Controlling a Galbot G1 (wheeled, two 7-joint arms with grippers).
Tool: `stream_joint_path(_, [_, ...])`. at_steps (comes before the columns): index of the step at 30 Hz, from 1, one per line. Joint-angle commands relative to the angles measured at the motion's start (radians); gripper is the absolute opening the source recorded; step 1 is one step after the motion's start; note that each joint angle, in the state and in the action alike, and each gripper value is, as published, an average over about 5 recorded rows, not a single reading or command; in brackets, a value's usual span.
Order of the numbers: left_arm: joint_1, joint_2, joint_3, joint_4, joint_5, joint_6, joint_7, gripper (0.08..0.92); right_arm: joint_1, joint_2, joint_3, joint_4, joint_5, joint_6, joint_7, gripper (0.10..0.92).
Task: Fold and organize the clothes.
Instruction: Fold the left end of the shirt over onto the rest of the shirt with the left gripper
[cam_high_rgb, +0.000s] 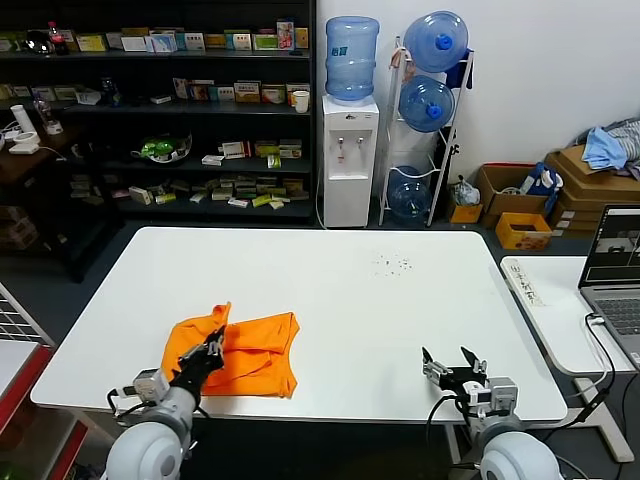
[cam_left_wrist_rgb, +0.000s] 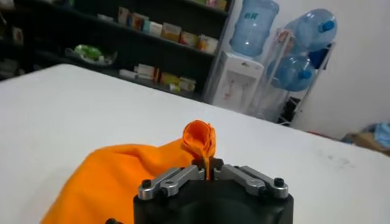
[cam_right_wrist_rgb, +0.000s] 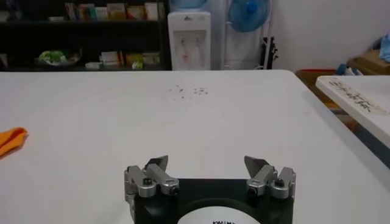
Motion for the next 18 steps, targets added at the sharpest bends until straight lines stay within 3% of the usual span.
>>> stream_joint_path(1, [-0.074, -0.067, 0.12, -0.043, -0.113, 0.054, -0.075, 0.132, 0.011, 0.013, -0.004, -0.03, -0.002, -0.001, 0.001, 0.823])
stream_joint_path(14, [-0.076, -0.071, 0.144, -0.013, -0.078, 0.057, -0.054, 0.132, 0.019, 0.01, -0.011, -0.032, 0.003, -0.002, 0.004, 0.823])
stream_joint_path(18, [-0.079, -0.074, 0.137, -0.01, -0.074, 0.049, -0.039, 0.198, 0.02, 0.01, -0.011, -0.034, 0.006, -0.002, 0.004, 0.823])
